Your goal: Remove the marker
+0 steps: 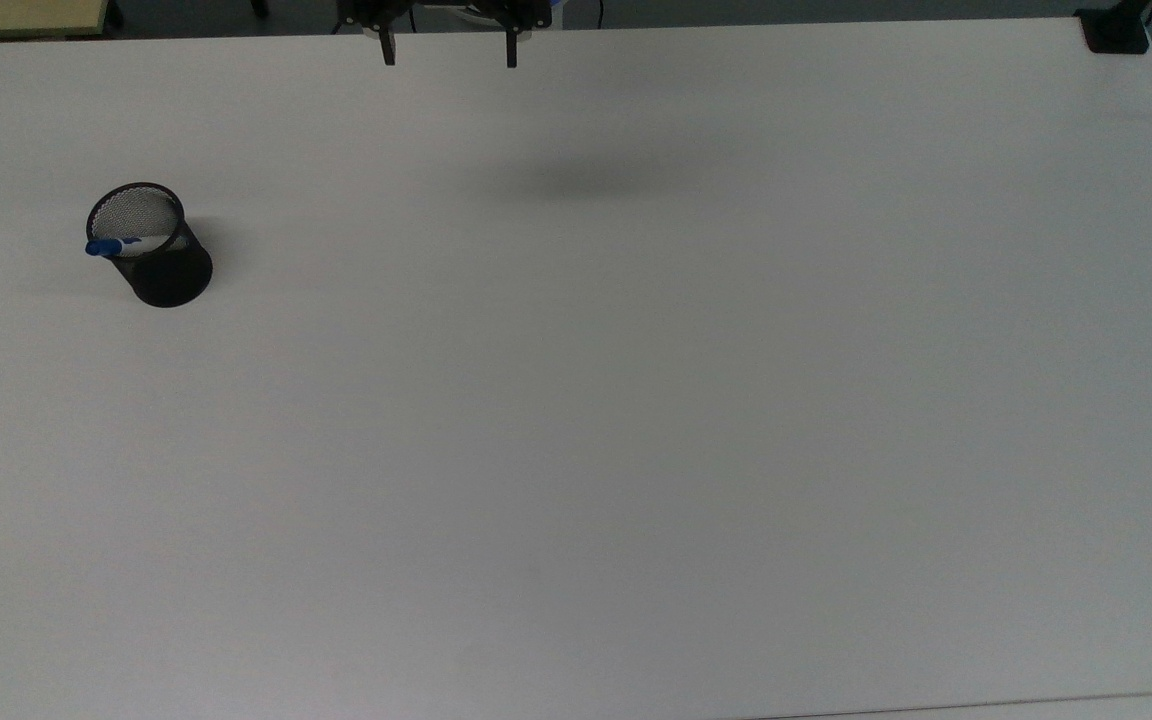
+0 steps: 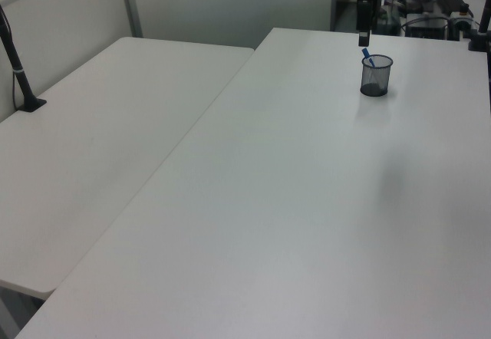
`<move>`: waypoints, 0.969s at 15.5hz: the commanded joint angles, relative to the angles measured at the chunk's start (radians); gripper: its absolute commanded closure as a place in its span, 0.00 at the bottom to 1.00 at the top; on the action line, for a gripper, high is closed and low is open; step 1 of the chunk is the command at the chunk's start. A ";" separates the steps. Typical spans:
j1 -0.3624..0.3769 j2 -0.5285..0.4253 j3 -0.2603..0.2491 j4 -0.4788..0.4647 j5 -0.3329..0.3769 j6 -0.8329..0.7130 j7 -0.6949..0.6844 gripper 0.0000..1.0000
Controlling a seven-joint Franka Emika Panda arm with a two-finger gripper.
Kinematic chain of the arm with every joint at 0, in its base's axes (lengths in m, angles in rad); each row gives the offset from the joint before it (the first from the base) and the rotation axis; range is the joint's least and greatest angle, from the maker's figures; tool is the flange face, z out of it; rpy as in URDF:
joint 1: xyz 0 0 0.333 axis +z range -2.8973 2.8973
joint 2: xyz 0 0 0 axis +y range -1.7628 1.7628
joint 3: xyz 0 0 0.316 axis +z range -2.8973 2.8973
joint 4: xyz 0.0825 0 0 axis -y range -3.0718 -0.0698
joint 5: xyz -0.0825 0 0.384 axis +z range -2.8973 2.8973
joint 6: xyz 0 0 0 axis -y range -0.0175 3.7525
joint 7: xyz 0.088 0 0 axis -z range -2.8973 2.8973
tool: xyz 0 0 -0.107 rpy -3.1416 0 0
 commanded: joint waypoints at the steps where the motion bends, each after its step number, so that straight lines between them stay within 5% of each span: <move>1: 0.004 -0.008 -0.013 -0.011 0.007 0.007 -0.024 0.00; 9: -0.005 -0.006 -0.013 -0.012 0.006 0.010 -0.029 0.00; 15: -0.103 0.026 -0.014 -0.012 0.006 0.064 -0.057 0.00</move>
